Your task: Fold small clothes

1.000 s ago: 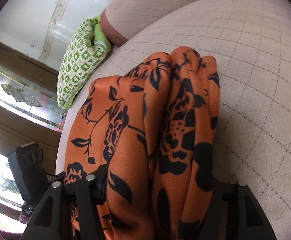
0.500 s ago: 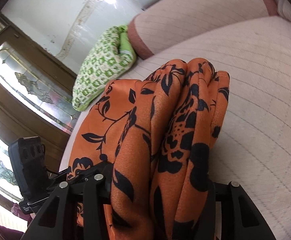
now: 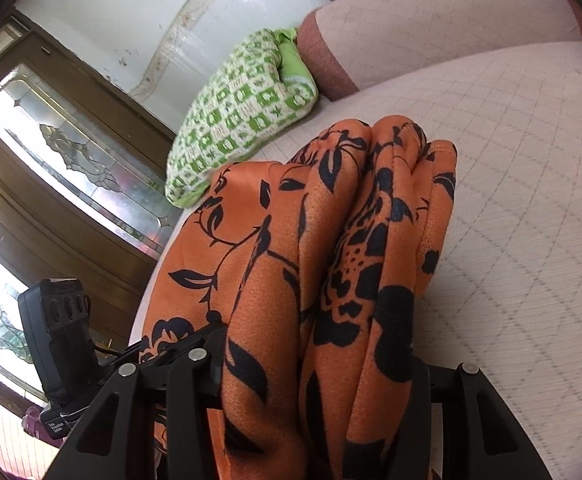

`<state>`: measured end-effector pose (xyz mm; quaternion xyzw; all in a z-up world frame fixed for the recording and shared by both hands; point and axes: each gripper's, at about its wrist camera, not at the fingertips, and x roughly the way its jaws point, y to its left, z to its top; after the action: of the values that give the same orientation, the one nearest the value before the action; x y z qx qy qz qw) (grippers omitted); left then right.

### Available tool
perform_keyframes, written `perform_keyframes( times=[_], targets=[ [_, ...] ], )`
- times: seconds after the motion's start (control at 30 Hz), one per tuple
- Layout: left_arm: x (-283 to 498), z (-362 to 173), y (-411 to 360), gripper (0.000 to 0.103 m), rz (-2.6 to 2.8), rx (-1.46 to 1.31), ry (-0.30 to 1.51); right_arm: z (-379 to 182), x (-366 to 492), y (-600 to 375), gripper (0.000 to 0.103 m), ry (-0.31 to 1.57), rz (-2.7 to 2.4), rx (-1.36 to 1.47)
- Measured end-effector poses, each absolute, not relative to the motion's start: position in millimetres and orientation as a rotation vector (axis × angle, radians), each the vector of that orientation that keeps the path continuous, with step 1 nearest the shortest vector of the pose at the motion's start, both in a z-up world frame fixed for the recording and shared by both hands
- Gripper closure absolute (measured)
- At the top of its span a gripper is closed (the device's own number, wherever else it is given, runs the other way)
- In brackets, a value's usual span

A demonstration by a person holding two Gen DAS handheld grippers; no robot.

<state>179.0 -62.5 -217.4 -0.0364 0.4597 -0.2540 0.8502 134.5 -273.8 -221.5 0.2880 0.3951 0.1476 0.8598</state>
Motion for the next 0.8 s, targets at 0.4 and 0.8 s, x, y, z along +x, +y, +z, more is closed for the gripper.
perform_keyframes(
  times=[0.4,0.8],
  targets=[
    [168,-216,-59,0.041,-0.418,0.029,0.940,-228,112,-288,0.040,0.916,0.126,0.537],
    [151,-205,-54,0.040,-0.322,0.115,0.834,-159,66,-244,0.069,0.657,0.082,0.258]
  ],
)
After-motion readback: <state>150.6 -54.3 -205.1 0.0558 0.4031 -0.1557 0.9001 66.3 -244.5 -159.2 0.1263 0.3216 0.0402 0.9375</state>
